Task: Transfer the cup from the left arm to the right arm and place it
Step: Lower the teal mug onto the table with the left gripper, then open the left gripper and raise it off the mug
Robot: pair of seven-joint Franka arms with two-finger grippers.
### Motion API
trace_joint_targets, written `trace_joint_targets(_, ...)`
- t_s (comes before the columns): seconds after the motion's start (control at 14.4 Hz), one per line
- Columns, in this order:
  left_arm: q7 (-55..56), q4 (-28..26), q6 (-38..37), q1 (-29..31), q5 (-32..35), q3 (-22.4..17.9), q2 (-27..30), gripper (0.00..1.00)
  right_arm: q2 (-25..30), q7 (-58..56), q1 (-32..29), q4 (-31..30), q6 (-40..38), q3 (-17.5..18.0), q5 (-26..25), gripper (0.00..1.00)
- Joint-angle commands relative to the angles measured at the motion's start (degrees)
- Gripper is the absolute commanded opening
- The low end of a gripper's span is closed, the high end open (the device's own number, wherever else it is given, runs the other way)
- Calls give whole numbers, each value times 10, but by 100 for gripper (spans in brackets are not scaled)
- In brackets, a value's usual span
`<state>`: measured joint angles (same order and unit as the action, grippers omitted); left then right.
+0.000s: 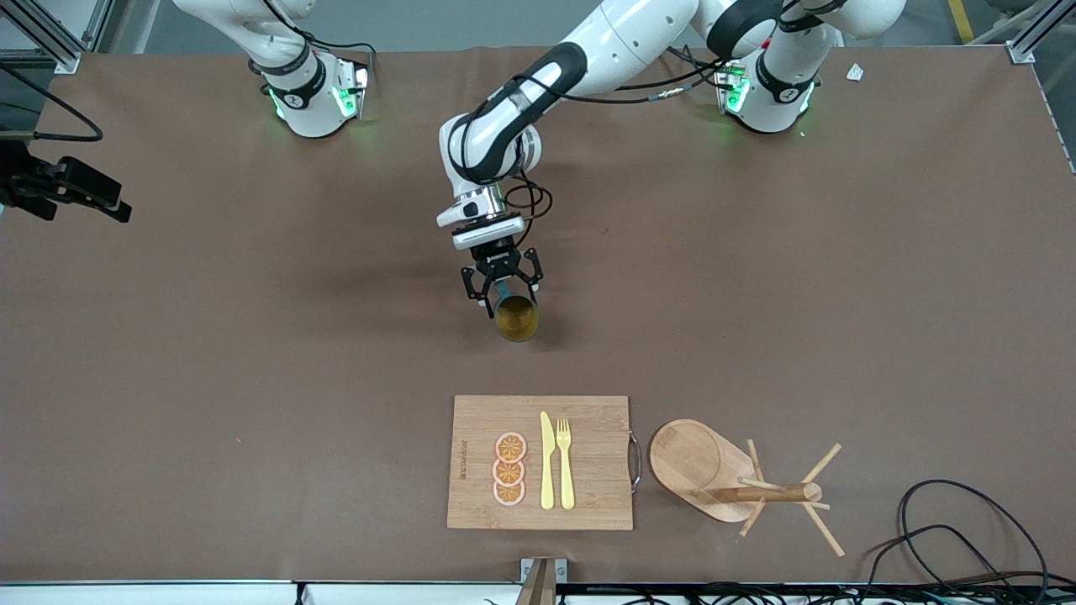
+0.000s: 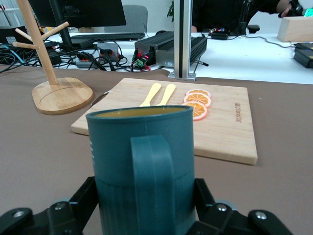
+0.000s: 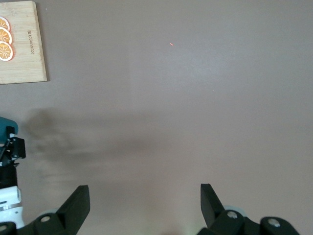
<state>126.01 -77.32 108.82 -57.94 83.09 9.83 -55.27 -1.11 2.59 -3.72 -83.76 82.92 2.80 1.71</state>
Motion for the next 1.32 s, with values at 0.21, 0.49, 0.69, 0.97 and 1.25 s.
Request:
trace_joint_targets(0.21, 90, 7, -66, -46, 63, -8, -46, 65, 7, -4, 0, -4, -1, -1, 1, 100)
trace_joint_targets(0.49, 111, 7, -72, -45, 111, -10, -67, 65, 7, -4, -1, -4, -1, -1, 1, 100)
trace_joint_targets(0.69, 126, 8, -72, -45, 113, -11, -76, 66, 7, -4, -1, -4, -1, -1, 1, 100)
trace_joint_targets(0.97, 155, 8, -73, -46, 130, -19, -92, 85, 8, -4, -1, -4, -1, -1, 1, 100)
trace_joint_targets(1.25, 150, 10, -80, -51, 110, -12, -78, 100, 7, -4, -1, -4, -1, -1, 1, 100)
